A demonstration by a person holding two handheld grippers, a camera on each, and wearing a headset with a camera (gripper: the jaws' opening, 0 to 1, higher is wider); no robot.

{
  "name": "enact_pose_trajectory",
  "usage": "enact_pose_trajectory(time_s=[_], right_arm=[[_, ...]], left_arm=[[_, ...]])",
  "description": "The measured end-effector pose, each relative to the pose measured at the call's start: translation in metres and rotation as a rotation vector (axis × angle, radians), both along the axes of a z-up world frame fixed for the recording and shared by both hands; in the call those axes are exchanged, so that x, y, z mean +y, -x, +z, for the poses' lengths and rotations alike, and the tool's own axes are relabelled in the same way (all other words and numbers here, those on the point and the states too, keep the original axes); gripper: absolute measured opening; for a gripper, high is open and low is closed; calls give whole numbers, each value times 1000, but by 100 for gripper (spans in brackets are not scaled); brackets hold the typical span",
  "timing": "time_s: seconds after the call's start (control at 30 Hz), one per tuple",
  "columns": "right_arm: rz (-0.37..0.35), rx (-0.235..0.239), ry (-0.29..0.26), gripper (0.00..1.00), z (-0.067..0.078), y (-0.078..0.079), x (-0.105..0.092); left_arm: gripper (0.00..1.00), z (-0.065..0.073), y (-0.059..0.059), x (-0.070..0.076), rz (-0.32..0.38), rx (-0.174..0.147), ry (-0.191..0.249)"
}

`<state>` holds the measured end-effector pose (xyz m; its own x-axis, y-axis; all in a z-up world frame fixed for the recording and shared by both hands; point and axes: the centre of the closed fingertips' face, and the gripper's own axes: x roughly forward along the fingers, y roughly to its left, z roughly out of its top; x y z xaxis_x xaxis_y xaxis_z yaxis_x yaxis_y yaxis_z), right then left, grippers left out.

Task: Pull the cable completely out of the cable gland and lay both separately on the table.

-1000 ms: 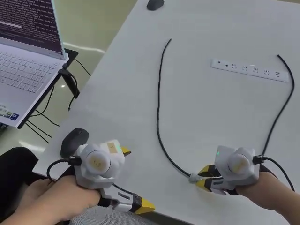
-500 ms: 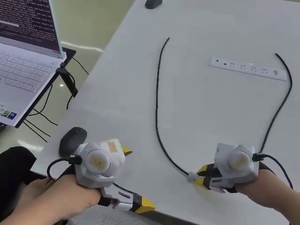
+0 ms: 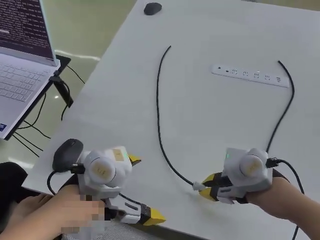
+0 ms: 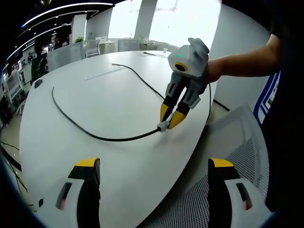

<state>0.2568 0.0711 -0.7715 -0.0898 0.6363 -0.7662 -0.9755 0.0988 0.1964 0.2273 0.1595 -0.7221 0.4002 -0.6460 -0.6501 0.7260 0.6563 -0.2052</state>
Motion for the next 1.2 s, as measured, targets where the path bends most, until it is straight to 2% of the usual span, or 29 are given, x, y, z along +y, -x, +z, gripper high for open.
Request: enact_pose_trajectory(time_s=[0.07, 0.23, 0.67, 0.77, 0.93, 1.2], right_arm=[[4, -6, 3, 7, 6, 1, -2], [12, -29, -17, 7, 27, 6, -3], [38, -46, -29, 6, 66, 12, -7], [59, -55, -30, 6, 73, 15, -7], [80, -64, -22, 6, 83, 16, -9], [102, -71, -35, 6, 102, 17, -9]], left_arm=[[94, 7, -2, -4, 4, -10, 22], [94, 16, -6, -11, 1, -35, 42], [91, 34, -6, -40, -33, -60, 96], [91, 41, -9, -45, -37, -72, 111], [89, 49, -14, -50, -27, -76, 146], [88, 59, -18, -64, -65, -99, 171]])
